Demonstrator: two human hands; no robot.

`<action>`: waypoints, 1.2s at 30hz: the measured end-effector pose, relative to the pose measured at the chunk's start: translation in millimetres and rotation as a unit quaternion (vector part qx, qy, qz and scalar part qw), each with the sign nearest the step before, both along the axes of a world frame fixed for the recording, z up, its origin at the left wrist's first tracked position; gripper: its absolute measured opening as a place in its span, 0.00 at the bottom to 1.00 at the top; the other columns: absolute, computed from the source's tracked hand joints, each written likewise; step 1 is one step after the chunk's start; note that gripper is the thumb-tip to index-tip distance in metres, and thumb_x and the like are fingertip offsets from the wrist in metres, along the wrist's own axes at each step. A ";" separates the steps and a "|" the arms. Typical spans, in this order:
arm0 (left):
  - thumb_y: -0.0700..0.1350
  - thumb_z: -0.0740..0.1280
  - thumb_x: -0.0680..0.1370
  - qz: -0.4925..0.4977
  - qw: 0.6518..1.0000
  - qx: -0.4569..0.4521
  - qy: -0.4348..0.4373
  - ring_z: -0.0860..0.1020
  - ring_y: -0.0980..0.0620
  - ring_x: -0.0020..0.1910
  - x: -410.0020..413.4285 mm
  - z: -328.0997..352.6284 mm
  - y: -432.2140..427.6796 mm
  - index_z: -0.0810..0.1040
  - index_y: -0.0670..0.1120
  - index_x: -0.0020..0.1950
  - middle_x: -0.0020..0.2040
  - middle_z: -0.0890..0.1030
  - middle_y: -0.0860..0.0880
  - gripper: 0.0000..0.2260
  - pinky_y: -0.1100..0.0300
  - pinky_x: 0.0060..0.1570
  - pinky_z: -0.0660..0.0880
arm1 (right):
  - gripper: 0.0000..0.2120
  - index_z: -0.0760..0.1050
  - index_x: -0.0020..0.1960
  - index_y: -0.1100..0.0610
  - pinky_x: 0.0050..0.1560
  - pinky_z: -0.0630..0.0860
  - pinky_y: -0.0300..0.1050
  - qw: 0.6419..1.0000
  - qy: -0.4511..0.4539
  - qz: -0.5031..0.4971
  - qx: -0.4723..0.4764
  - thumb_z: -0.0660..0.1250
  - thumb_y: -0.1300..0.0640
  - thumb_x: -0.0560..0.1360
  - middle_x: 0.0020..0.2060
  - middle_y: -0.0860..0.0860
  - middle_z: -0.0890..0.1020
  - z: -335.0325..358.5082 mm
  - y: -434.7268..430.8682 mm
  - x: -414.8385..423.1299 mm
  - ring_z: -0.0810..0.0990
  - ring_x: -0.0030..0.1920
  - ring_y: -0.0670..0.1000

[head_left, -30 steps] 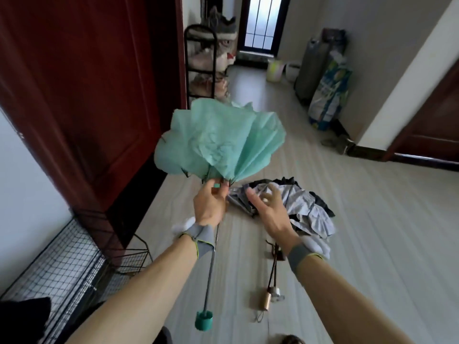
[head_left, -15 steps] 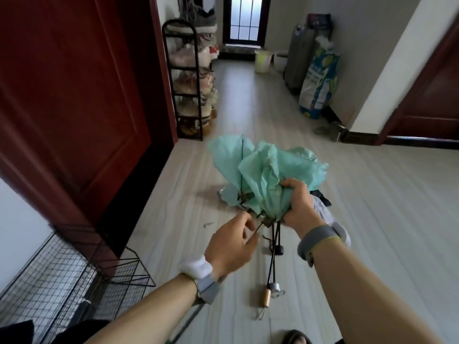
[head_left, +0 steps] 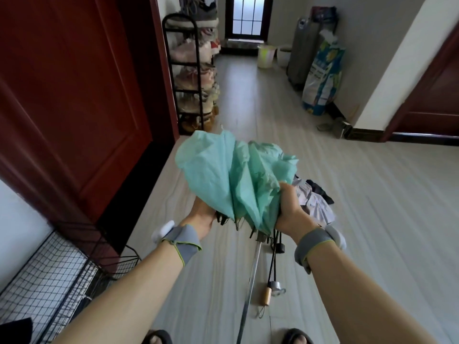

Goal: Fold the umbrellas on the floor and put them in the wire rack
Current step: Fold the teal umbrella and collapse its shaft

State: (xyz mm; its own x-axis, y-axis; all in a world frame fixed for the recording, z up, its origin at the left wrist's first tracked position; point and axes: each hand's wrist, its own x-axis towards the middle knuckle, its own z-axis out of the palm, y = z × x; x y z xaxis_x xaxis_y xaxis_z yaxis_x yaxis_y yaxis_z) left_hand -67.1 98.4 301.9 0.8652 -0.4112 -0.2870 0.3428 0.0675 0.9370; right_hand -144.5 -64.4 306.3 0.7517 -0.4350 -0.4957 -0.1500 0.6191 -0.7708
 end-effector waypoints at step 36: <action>0.48 0.68 0.69 -0.181 0.898 0.181 -0.359 0.78 0.55 0.52 -36.1 -13.4 -5.8 0.79 0.51 0.50 0.55 0.78 0.54 0.11 0.61 0.48 0.73 | 0.15 0.81 0.58 0.61 0.47 0.85 0.53 0.989 0.002 -0.092 -0.116 0.75 0.61 0.73 0.46 0.57 0.88 -15.5 -7.6 13.0 0.87 0.45 0.57</action>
State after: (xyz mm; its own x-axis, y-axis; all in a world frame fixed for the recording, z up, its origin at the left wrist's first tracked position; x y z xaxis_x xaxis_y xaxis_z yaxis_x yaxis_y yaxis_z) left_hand -103.2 92.6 288.5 0.7091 -0.6950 0.1189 -0.4198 -0.2806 0.8632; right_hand -131.5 -72.0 290.8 0.6476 -0.6667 -0.3689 -0.0549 0.4421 -0.8953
